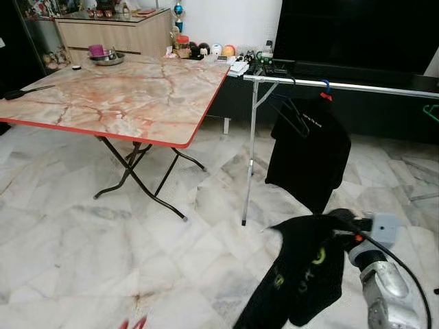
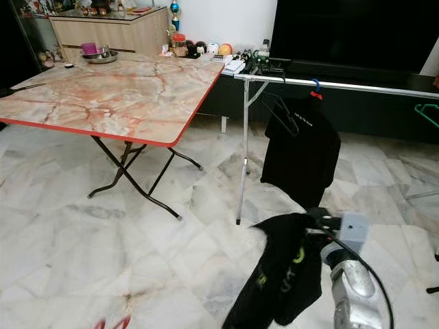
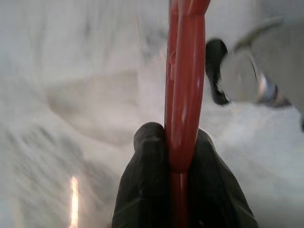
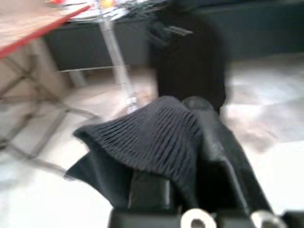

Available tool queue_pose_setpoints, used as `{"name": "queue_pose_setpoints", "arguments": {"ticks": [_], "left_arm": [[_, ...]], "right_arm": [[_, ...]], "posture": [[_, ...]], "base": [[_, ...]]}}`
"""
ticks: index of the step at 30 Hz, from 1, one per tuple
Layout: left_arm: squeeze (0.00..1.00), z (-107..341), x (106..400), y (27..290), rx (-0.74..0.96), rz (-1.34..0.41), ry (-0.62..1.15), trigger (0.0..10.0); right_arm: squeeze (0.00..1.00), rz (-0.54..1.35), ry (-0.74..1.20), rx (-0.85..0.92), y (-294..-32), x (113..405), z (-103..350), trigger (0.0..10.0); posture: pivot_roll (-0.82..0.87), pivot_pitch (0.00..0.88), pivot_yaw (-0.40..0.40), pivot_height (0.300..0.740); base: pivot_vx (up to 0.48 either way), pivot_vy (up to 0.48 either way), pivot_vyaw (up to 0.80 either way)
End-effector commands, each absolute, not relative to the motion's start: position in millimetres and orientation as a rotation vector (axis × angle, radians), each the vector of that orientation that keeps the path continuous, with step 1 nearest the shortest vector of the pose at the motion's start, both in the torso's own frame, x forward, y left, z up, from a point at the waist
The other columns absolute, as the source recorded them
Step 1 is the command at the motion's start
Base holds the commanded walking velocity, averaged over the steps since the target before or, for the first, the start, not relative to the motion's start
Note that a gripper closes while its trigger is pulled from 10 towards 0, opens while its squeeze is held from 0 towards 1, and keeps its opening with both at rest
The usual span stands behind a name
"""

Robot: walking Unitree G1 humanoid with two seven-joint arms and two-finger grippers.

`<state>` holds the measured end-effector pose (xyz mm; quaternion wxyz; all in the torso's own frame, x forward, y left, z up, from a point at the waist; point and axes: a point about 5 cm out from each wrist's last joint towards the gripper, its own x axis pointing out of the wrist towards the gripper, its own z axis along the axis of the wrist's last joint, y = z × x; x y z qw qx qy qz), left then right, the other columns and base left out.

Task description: Hang hanger

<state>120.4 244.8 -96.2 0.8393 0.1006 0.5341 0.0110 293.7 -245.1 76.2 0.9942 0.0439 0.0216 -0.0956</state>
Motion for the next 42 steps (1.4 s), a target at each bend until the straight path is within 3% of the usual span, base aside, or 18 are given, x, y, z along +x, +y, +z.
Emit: {"name": "queue_pose_setpoints", "arguments": {"ticks": [1,2,3,4,5,14,28,42], "left_arm": [[0.0,-95,123,247,0.182,0.074,1.103,10.0],[0.0,-96,121,247,0.147,0.11,1.106,10.0],[0.0,-96,121,246,0.129,0.124,1.1,10.0],[0.0,-96,121,246,0.129,0.124,1.1,10.0],[0.0,-95,123,245,0.117,0.136,1.088,10.0],[0.0,-96,131,232,0.119,0.064,1.088,10.0],[0.0,-104,116,220,0.133,0.007,1.155,10.0],[0.0,-103,116,229,0.132,0.032,1.166,10.0]], "right_arm": [[0.0,-0.236,-0.015,0.03,-247,296,94,0.0],[0.0,-0.237,-0.021,0.006,-239,294,99,0.0],[0.0,-0.239,-0.022,0.003,-236,292,100,4.9],[0.0,-0.239,-0.022,0.003,-236,292,100,4.9],[0.0,-0.24,-0.026,-0.022,-230,291,102,10.0],[0.0,-0.324,-0.039,-0.044,-214,291,109,10.0],[0.0,-0.361,-0.054,-0.067,-214,300,122,10.0],[0.0,-0.361,-0.08,-0.051,-208,317,134,10.0]], "posture": [[0.07,0.0,-0.008,0.74],[0.07,0.0,-0.017,0.74],[0.08,0.0,-0.021,0.74],[0.08,0.0,-0.021,0.74],[0.08,0.0,-0.022,0.74],[0.08,0.0,-0.003,0.74],[0.08,0.0,0.002,0.74],[0.13,0.0,-0.003,0.74]], "base": [[0.0,0.0,0.0],[0.0,0.0,0.0],[0.0,0.0,0.0],[0.0,0.0,0.0],[0.0,0.0,0.0],[0.0,0.0,0.0],[0.0,0.48,0.0],[0.0,0.479,0.0]]}}
